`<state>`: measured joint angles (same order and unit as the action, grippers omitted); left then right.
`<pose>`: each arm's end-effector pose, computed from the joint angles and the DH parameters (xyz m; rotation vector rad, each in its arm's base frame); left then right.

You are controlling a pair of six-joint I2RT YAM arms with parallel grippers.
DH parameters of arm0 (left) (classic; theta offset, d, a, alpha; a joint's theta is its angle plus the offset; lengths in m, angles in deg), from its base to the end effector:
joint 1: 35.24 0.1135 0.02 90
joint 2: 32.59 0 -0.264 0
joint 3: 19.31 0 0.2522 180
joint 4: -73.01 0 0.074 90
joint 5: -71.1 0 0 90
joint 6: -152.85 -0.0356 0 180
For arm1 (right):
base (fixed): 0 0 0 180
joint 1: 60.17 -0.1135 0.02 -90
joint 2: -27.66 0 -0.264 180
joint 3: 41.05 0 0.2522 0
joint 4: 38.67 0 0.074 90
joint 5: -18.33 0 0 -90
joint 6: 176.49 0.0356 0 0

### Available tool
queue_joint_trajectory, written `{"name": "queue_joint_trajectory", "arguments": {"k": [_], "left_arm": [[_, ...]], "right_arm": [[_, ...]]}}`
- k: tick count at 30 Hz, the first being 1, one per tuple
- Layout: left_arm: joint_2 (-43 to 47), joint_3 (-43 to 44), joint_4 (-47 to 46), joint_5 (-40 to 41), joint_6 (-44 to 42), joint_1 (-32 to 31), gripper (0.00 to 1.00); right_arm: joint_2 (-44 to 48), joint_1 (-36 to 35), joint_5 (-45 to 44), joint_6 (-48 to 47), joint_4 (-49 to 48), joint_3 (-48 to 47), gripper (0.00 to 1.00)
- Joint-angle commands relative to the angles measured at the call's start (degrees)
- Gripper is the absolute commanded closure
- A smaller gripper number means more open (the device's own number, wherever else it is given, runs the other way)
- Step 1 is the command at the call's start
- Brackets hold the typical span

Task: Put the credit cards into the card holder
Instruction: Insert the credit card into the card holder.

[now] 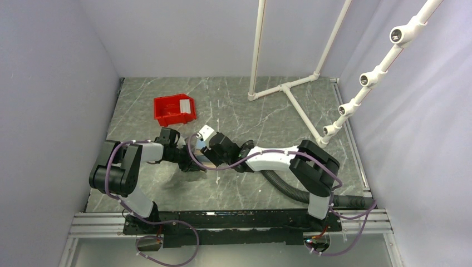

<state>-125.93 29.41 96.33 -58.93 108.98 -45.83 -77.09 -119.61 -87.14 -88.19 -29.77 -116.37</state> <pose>0.2444 -0.0690 0.1061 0.6877 -2.8194 1.1959 0.2074 0.3326 0.1777 -1.0027 1.9844 0.2547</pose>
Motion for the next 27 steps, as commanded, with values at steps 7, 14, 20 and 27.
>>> {"name": "queue_joint_trajectory", "arguments": {"k": [7,14,20,27], "left_arm": [[-0.99,-1.47,6.32,11.65,-3.94,0.04,1.00],[-0.18,-1.03,8.14,13.72,-4.47,0.04,1.00],[0.00,0.25,10.33,16.53,-5.74,0.02,1.00],[-0.33,0.63,11.10,17.87,-7.15,-0.01,1.00]], "right_arm": [[2.16,2.08,1.48,1.61,-2.65,-1.23,0.45],[2.03,3.32,5.02,4.78,-1.39,-2.16,0.49],[1.87,5.11,9.90,6.14,-1.02,-2.81,0.49],[0.72,6.25,12.99,7.72,-0.32,-3.98,0.49]]}}
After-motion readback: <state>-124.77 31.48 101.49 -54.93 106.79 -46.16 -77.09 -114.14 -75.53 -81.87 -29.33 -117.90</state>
